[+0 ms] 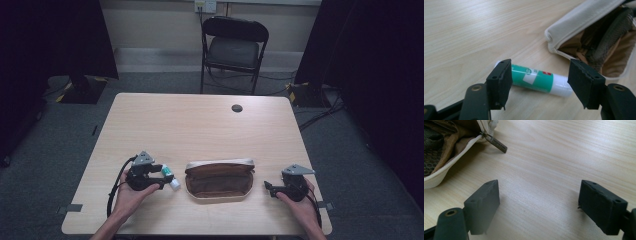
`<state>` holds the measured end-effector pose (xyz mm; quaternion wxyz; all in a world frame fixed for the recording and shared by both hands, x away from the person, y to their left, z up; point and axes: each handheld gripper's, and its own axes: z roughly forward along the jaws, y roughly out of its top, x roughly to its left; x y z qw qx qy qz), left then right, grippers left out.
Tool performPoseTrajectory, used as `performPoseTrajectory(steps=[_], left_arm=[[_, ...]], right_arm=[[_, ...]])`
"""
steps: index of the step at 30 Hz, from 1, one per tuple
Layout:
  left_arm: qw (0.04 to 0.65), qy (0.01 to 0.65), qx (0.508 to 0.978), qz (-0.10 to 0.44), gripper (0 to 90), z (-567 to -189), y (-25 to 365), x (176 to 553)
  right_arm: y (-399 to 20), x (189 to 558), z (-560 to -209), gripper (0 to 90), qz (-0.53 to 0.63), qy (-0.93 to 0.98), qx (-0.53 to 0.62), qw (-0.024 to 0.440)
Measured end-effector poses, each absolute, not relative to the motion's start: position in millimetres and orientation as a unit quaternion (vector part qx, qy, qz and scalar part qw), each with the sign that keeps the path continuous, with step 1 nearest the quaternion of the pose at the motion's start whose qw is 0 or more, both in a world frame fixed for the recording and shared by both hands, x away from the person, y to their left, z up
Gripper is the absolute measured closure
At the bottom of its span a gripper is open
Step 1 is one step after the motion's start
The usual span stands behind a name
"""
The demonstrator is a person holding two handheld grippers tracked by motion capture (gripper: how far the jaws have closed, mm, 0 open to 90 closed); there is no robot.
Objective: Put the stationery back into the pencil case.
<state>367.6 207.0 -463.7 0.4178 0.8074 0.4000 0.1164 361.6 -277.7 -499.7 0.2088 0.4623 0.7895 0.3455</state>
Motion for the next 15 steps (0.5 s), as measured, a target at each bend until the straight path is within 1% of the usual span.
performPoseTrajectory(steps=[4,6,8,9,11,12,14,15], left_arm=[[0.411,0.419,0.802,0.115,32.1,-469,206,375],[0.400,0.421,0.805,0.124,30.2,-472,204,375],[0.407,0.421,0.801,0.123,30.8,-472,203,376],[0.406,0.418,0.803,0.123,32.3,-473,202,376],[0.400,0.419,0.806,0.120,32.4,-476,201,377],[0.402,0.421,0.806,0.112,31.5,-477,200,377],[0.395,0.418,0.809,0.121,30.3,-479,197,377],[0.395,0.418,0.810,0.116,28.4,-480,196,377]], right_arm=[[-278,362,-500,16.8,0.346,0.790,0.461,0.208],[-278,362,-500,16.9,0.346,0.792,0.458,0.207],[-278,362,-500,16.9,0.347,0.793,0.455,0.206],[-278,362,-500,17.0,0.348,0.795,0.453,0.206],[-277,362,-500,17.0,0.348,0.795,0.452,0.206],[-277,362,-500,17.1,0.348,0.795,0.452,0.205],[-277,362,-500,17.1,0.348,0.796,0.451,0.204],[-277,362,-500,17.1,0.349,0.796,0.450,0.204]])
